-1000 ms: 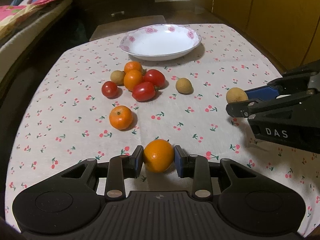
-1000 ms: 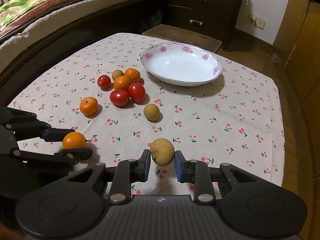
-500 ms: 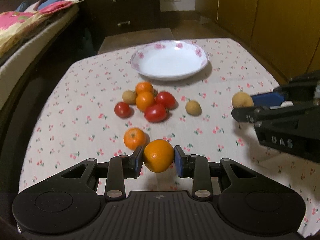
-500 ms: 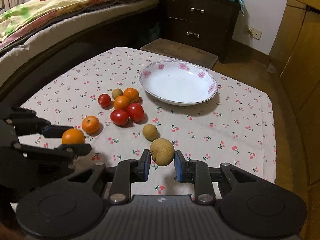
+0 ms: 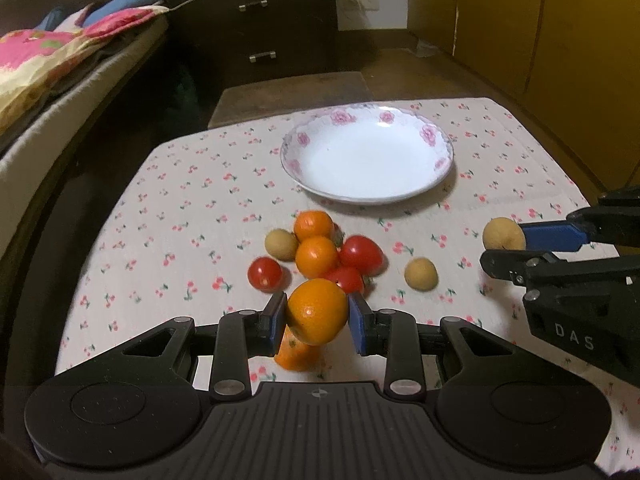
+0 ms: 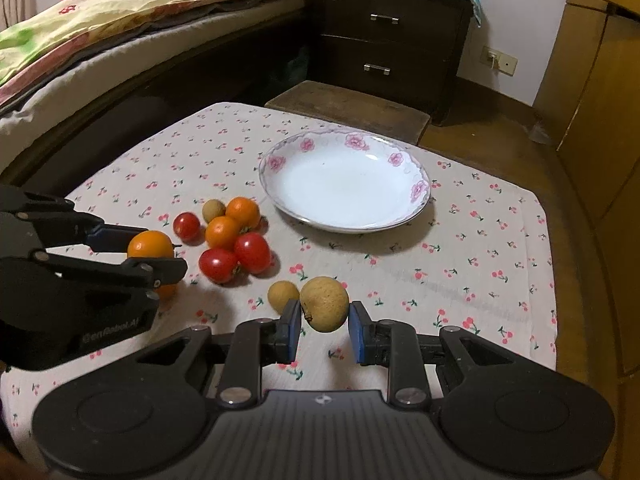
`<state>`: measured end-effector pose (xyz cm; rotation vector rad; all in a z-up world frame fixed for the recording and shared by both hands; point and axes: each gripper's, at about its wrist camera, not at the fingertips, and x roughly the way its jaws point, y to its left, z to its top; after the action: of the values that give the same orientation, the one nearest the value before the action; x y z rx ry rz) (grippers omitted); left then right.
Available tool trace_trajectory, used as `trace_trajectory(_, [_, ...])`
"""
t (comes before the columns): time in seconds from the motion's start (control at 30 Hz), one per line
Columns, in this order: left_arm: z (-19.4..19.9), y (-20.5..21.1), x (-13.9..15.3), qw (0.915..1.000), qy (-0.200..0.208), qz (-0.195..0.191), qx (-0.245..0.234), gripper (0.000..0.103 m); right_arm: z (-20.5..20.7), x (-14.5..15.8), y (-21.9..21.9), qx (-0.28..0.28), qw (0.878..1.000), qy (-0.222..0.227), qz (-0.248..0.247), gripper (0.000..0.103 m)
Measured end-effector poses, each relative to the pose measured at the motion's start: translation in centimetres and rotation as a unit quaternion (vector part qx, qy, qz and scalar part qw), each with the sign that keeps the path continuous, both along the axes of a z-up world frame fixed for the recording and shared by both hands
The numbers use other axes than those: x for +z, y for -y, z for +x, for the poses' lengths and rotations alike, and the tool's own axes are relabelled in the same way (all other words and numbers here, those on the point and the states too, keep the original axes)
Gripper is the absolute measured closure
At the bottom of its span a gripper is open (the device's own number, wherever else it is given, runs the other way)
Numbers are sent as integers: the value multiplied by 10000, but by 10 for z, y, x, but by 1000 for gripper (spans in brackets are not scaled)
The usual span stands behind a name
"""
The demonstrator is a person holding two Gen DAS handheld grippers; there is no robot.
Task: Organize fruits
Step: 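Lift and carry the orange and brown fruit toward the white floral bowl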
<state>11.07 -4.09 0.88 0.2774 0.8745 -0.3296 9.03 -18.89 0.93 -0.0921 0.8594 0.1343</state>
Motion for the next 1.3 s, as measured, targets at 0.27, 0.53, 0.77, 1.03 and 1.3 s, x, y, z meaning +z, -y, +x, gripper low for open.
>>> trace_trajectory(0.27, [13, 6, 0, 10000, 37, 43, 44, 62, 14, 2, 6, -72, 10000, 55, 29, 76])
trace_trajectory(0.53, [21, 11, 2, 9999, 104, 58, 42, 62, 23, 1, 3, -31, 10000, 67, 34, 76])
trace_trajectory(0.77, [31, 17, 4, 9999, 156, 59, 37, 62, 32, 2, 4, -54, 9999, 107, 50, 76])
trace_trajectory(1.03, [48, 29, 7, 9996, 277, 82, 0, 62, 51, 8, 10, -120, 9996, 235, 65, 76])
trace_trajectory(1.3, [74, 40, 5, 9993, 359, 135, 29, 62, 82, 8, 18, -237, 9992, 300, 135, 76])
